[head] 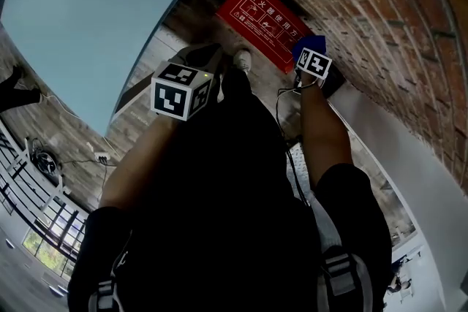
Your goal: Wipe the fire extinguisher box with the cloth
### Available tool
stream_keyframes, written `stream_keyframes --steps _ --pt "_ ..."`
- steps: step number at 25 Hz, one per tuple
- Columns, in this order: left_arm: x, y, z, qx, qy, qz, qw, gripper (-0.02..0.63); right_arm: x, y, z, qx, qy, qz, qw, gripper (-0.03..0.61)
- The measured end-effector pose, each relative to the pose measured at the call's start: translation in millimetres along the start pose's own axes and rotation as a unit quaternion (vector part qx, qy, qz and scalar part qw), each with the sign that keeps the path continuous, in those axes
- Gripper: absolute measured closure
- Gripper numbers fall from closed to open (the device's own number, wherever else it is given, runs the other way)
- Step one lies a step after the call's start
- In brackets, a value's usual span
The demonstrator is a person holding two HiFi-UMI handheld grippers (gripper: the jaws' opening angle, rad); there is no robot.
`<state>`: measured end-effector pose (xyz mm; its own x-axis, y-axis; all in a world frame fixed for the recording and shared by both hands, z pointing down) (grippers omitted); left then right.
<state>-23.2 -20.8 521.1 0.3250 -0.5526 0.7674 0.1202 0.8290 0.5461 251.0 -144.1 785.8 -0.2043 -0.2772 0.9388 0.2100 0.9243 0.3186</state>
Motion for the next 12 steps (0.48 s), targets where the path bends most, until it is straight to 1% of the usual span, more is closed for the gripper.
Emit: stream_keyframes --steps 3,7,9,12 --pt "-2 3 3 -0.007 -0.004 0.002 1.0000 0.617 6 -13 18 -0.025 -0.012 -0.008 1.000 0.532" --pt "-4 11 4 -0.042 0.002 0.003 0.9991 0.617 17 -26 54 -0.077 -0.038 -0.014 0.996 0.532" --pt "-6 16 7 -0.052 -0.006 0.001 0.9987 0.616 24 -32 78 -0.101 -0.056 -0.016 0.993 0.532" --pt "-9 23 16 -0.057 -0.025 -0.001 0.9981 0.617 35 -46 125 -0.146 -0.090 -0.018 0.985 0.532"
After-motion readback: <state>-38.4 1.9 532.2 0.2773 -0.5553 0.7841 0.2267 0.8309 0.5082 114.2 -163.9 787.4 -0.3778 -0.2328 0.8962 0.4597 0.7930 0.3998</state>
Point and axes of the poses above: the fingertips, and each gripper's own axes: x forward along the fingers, z to its left, y out of its underside, the point moved 3 cm from there along -x, backward along the fingers, and after that the axes turned 3 degrees about x, right-handed, at the moved point
